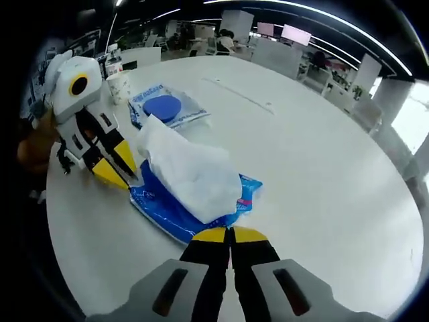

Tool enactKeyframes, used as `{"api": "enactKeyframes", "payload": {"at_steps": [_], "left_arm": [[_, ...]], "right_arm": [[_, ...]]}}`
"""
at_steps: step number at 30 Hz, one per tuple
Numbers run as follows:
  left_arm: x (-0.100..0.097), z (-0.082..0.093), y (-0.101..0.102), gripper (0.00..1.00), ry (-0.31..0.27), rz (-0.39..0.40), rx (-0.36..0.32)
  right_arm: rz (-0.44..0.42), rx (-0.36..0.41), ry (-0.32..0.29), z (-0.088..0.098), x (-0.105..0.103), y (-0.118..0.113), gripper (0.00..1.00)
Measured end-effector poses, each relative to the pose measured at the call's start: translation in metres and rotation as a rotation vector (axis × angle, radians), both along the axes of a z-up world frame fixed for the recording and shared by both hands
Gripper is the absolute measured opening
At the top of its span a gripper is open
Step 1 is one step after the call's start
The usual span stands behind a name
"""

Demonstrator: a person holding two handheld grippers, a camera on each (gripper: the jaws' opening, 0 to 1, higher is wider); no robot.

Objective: Arrange the tabletop items into an orderly group along one side of the table until the central work area is clear of visible clutter.

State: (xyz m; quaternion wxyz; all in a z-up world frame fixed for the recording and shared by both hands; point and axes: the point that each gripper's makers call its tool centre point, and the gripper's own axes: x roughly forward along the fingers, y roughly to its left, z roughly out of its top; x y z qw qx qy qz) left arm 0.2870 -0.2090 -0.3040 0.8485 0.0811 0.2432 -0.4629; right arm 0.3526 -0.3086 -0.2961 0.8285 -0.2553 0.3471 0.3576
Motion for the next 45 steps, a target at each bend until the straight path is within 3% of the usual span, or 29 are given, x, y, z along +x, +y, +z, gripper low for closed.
{"api": "enactKeyframes", "payload": {"at_steps": [7, 12, 15, 19, 25, 27, 40, 41, 45], "left_arm": [[-0.004, 0.002, 0.000, 0.03, -0.015, -0.010, -0.002], [-0.013, 0.018, -0.001, 0.03, -0.032, -0.009, -0.053], [0.000, 0.033, 0.005, 0.02, -0.065, 0.002, -0.039], [0.005, 0.052, 0.010, 0.02, -0.089, 0.002, -0.069], [0.016, 0.061, 0.018, 0.02, -0.109, 0.011, -0.066], [0.034, 0.063, 0.026, 0.02, -0.107, 0.017, -0.063], [0.043, 0.046, 0.027, 0.02, -0.084, 0.037, -0.075], [0.030, 0.040, 0.021, 0.02, -0.081, 0.038, -0.075], [0.023, 0.027, 0.017, 0.02, -0.066, 0.042, -0.071]], "right_arm": [[-0.011, 0.053, -0.005, 0.010, -0.007, -0.001, 0.00], [-0.024, 0.094, -0.039, 0.023, -0.007, -0.002, 0.00], [-0.032, 0.129, -0.061, 0.033, -0.009, -0.001, 0.00], [-0.045, 0.178, -0.112, 0.046, -0.009, 0.001, 0.00], [-0.044, 0.201, -0.144, 0.058, -0.014, 0.006, 0.00], [-0.051, 0.212, -0.161, 0.061, -0.012, 0.008, 0.00], [-0.110, 0.257, -0.152, 0.044, -0.007, 0.005, 0.00], [-0.115, 0.259, -0.149, 0.041, -0.006, 0.005, 0.00], [-0.129, 0.266, -0.125, 0.031, -0.006, 0.003, 0.00]]}}
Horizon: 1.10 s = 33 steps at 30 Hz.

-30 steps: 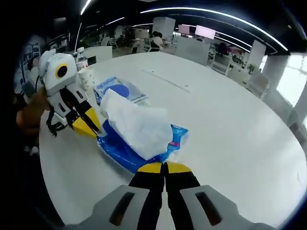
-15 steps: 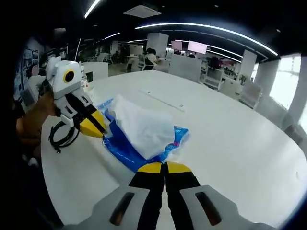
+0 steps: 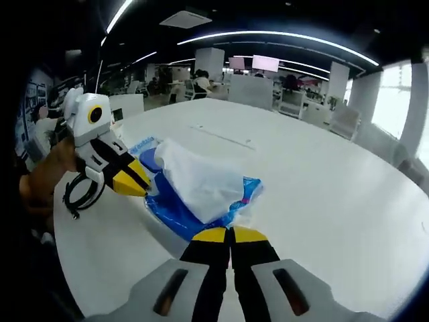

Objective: Arrange the tabletop items into an orderly group along one side of the table until the central work area is clear of visible clutter.

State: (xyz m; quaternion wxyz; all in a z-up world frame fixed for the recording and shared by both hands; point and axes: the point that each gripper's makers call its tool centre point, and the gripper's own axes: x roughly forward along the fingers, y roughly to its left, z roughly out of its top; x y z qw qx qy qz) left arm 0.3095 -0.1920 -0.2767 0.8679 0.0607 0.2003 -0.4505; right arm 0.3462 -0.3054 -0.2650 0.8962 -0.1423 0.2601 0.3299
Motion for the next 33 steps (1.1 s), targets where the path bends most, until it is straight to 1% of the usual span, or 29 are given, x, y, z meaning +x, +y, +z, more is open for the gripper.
{"api": "enactKeyframes", "payload": {"at_steps": [2, 4, 7, 9, 12, 13, 14, 15, 17, 19, 24, 26, 28, 29, 30, 31, 32, 33], "left_arm": [[-0.002, -0.007, -0.002, 0.02, 0.013, 0.005, -0.007], [0.003, -0.011, -0.002, 0.02, 0.018, 0.008, 0.000], [-0.002, -0.019, -0.005, 0.02, 0.031, 0.006, 0.006], [0.005, -0.020, -0.004, 0.02, 0.034, 0.008, 0.008], [0.008, -0.025, -0.004, 0.02, 0.042, 0.001, 0.020], [0.002, -0.026, -0.006, 0.02, 0.041, 0.000, 0.023], [0.000, -0.027, -0.007, 0.02, 0.040, -0.002, 0.028], [-0.002, -0.030, -0.007, 0.02, 0.021, -0.004, 0.057], [-0.005, -0.027, -0.009, 0.02, 0.026, -0.003, 0.042], [-0.010, -0.028, -0.010, 0.02, 0.019, -0.003, 0.054], [-0.015, -0.029, -0.010, 0.03, 0.021, 0.001, 0.053], [-0.017, -0.028, -0.009, 0.03, 0.017, -0.004, 0.060], [-0.012, -0.029, -0.006, 0.04, 0.009, -0.008, 0.087], [-0.013, -0.028, -0.006, 0.05, 0.010, -0.012, 0.087], [-0.016, -0.029, -0.006, 0.10, 0.011, -0.018, 0.097], [-0.017, -0.030, -0.007, 0.11, 0.003, -0.022, 0.112], [-0.013, -0.029, -0.005, 0.12, -0.003, -0.022, 0.123], [-0.013, -0.028, -0.005, 0.14, -0.006, -0.022, 0.122]], "right_arm": [[-0.008, 0.008, 0.003, -0.004, 0.001, 0.000, 0.00], [-0.009, 0.005, 0.009, -0.007, 0.002, 0.000, 0.00], [-0.011, -0.001, 0.017, -0.016, 0.001, 0.000, 0.00], [-0.010, -0.005, 0.024, -0.020, -0.002, 0.001, 0.00], [-0.010, -0.016, 0.029, -0.025, -0.005, 0.000, 0.00], [-0.012, -0.018, 0.029, -0.026, -0.006, 0.000, 0.00], [-0.009, -0.020, 0.032, -0.028, -0.007, 0.001, 0.00], [-0.010, -0.029, 0.036, -0.032, -0.009, 0.001, 0.00], [-0.013, -0.032, 0.033, -0.028, -0.004, -0.002, 0.00], [-0.012, -0.024, 0.036, -0.028, -0.004, -0.002, 0.00], [-0.014, -0.026, 0.033, -0.030, -0.010, 0.002, 0.00], [-0.011, -0.047, 0.022, -0.031, -0.009, 0.001, 0.00], [-0.015, -0.050, 0.018, -0.030, -0.008, 0.000, 0.01], [-0.016, -0.053, 0.014, -0.030, -0.009, 0.000, 0.02], [-0.020, -0.058, 0.008, -0.029, -0.009, -0.001, 0.04], [-0.021, -0.077, 0.000, -0.028, -0.005, -0.005, 0.06], [-0.023, -0.079, -0.008, -0.027, -0.004, -0.006, 0.06], [-0.025, -0.079, -0.017, -0.025, -0.004, -0.006, 0.08]]}}
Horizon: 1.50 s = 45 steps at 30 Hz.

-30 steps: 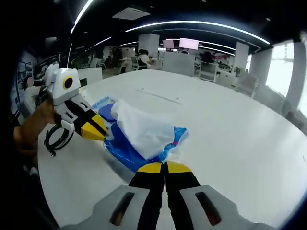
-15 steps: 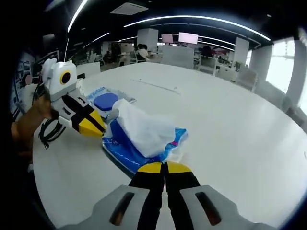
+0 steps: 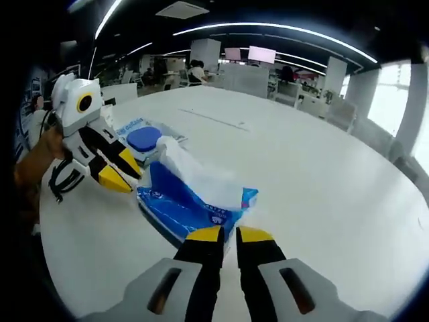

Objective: Arrange the tabletop items into an orderly group along one side of the table until the central work area is clear of visible clutter.

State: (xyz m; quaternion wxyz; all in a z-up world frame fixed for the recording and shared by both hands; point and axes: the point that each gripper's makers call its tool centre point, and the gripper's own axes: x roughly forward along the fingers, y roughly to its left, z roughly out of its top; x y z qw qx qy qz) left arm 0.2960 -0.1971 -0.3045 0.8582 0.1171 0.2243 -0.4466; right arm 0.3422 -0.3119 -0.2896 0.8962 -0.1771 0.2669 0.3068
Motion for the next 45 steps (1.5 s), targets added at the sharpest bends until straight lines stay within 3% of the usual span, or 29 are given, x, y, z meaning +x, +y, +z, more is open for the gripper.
{"api": "enactKeyframes", "payload": {"at_steps": [3, 8, 11, 14, 17, 21, 23, 26, 33, 45], "left_arm": [[0.007, 0.007, 0.001, 0.19, -0.008, -0.009, -0.008], [0.010, 0.015, 0.004, 0.29, -0.026, -0.002, -0.006], [0.013, 0.019, 0.009, 0.33, -0.039, 0.005, 0.001], [0.014, 0.022, 0.011, 0.38, -0.042, 0.002, 0.000], [0.012, 0.023, 0.011, 0.49, -0.061, -0.014, 0.018], [0.014, 0.023, 0.012, 0.77, -0.078, 0.013, 0.034], [0.016, 0.023, 0.013, 0.90, -0.086, 0.035, 0.034], [0.018, 0.022, 0.016, 1.00, -0.076, 0.070, 0.037], [0.014, 0.022, 0.022, 1.00, -0.066, 0.086, 0.042], [0.011, 0.027, 0.041, 1.00, -0.073, 0.107, 0.039]], "right_arm": [[-0.003, -0.008, -0.018, 0.005, 0.001, 0.000, 0.17], [-0.004, -0.007, -0.046, 0.018, -0.004, 0.001, 0.19], [-0.012, -0.007, -0.055, 0.030, 0.005, -0.003, 0.27], [-0.005, -0.020, -0.061, 0.025, 0.004, -0.003, 0.33], [0.007, -0.063, -0.081, 0.025, 0.003, -0.002, 0.47], [-0.003, -0.085, -0.093, 0.022, -0.001, 0.001, 0.82], [-0.021, -0.108, -0.117, 0.026, 0.008, -0.006, 0.90], [-0.033, -0.095, -0.116, 0.027, 0.005, -0.004, 1.00], [-0.055, -0.105, -0.106, 0.026, 0.007, -0.012, 1.00], [-0.038, -0.092, -0.110, 0.031, 0.005, -0.001, 1.00]]}}
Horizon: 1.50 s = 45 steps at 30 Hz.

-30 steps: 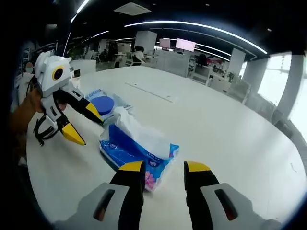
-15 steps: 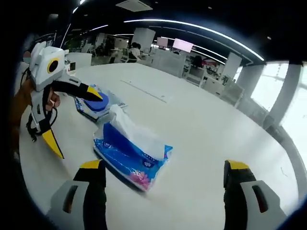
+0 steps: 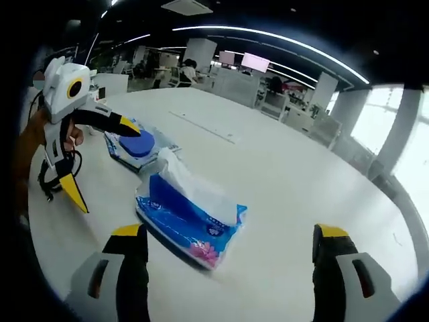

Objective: Arrange the tabletop items into an orderly group along one side of the table until the central work area is clear of visible clutter.

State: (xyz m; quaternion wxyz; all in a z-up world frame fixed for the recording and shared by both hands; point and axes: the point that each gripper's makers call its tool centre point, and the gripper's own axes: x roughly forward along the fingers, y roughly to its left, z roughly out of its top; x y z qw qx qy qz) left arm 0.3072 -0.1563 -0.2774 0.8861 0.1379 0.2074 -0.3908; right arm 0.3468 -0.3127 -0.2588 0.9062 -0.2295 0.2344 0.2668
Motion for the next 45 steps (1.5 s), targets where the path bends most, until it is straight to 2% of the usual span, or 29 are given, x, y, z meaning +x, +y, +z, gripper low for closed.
{"api": "enactKeyframes", "payload": {"at_steps": [6, 19, 27, 31, 34, 42, 45], "left_arm": [[0.000, 0.005, 0.017, 1.00, -0.010, 0.030, 0.000], [-0.003, 0.005, 0.050, 0.99, -0.007, 0.084, 0.000], [-0.004, 0.004, 0.076, 0.98, 0.002, 0.128, -0.008], [-0.008, -0.002, 0.092, 0.92, 0.041, 0.162, -0.016], [-0.009, 0.000, 0.101, 0.91, 0.049, 0.182, -0.051], [-0.019, -0.004, 0.115, 0.91, 0.046, 0.209, -0.047], [-0.023, -0.008, 0.119, 0.88, 0.060, 0.230, -0.044]], "right_arm": [[0.019, -0.015, -0.005, 0.001, -0.005, 0.009, 1.00], [0.080, -0.013, -0.011, 0.003, -0.011, 0.050, 0.99], [0.124, 0.003, 0.008, 0.000, -0.014, 0.071, 0.92], [0.152, 0.019, 0.009, 0.005, -0.013, 0.085, 0.85], [0.172, 0.019, 0.013, 0.007, -0.010, 0.098, 0.85], [0.225, 0.017, 0.024, 0.003, -0.017, 0.125, 0.79], [0.243, 0.010, 0.038, -0.001, -0.021, 0.134, 0.77]]}}
